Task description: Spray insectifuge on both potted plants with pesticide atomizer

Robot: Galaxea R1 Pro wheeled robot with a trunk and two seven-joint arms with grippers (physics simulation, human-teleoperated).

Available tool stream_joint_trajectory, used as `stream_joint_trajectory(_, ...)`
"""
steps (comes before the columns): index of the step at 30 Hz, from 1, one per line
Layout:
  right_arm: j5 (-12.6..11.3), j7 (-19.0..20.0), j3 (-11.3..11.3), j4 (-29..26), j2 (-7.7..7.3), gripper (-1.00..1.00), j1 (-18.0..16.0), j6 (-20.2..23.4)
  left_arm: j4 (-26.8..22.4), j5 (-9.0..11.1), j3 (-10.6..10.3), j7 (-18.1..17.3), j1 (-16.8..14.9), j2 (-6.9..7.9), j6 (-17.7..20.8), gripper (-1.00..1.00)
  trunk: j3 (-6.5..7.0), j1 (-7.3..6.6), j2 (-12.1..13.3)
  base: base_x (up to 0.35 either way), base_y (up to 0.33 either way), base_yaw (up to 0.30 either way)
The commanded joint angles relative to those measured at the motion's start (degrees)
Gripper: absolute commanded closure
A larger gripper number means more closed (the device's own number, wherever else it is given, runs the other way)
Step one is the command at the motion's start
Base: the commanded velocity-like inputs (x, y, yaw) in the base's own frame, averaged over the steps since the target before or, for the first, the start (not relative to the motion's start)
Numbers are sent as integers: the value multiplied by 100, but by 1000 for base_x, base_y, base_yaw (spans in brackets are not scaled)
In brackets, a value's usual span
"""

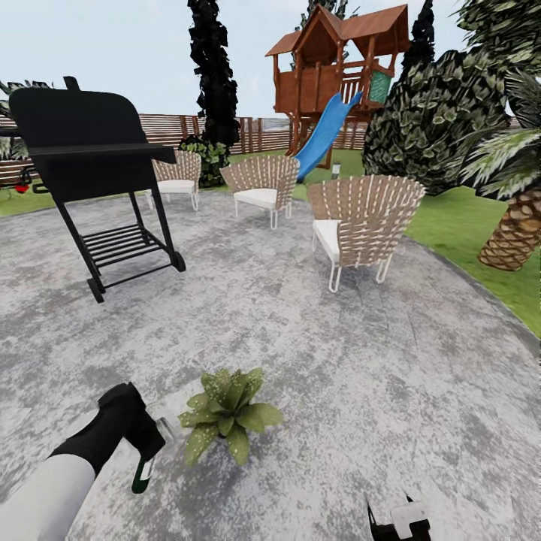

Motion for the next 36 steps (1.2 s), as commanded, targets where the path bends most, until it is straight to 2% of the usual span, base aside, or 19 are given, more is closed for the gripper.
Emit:
stream_joint_trajectory(1,61,-39,-21,8,0,-100,-4,-14,-40,-247,-16,-224,-42,-16,66,100,-5,-4,-2,-326,-17,0)
stream_joint_trajectory(3,61,-39,-21,8,0,-100,-4,-14,-78,-890,1,-585,-95,-98,117,100,-5,-4,-2,-334,-6,0)
stream_joint_trajectory(4,61,-39,-24,8,0,-100,-4,-14,-74,-1030,11,-637,-94,-114,128,100,-5,-4,-2,-337,-2,0)
stream_joint_trajectory(6,61,-39,-21,8,3,-100,-4,-14,-39,-1135,21,-666,-89,-126,143,100,-5,-4,-2,-338,-1,0)
stream_joint_trajectory(12,61,-39,-18,8,9,-100,-4,-14,-10,-1185,42,-662,-79,-198,275,100,-5,-4,-2,-204,-12,95)
stream_joint_trajectory(22,61,-39,-18,8,9,-100,-4,-14,-10,-1180,56,-657,-75,-251,284,100,-5,-4,-2,207,-184,251)
stream_joint_trajectory(36,61,-39,-18,8,9,-100,-4,-14,-13,-1186,57,-657,-75,-303,283,100,-5,-4,-2,156,-238,11)
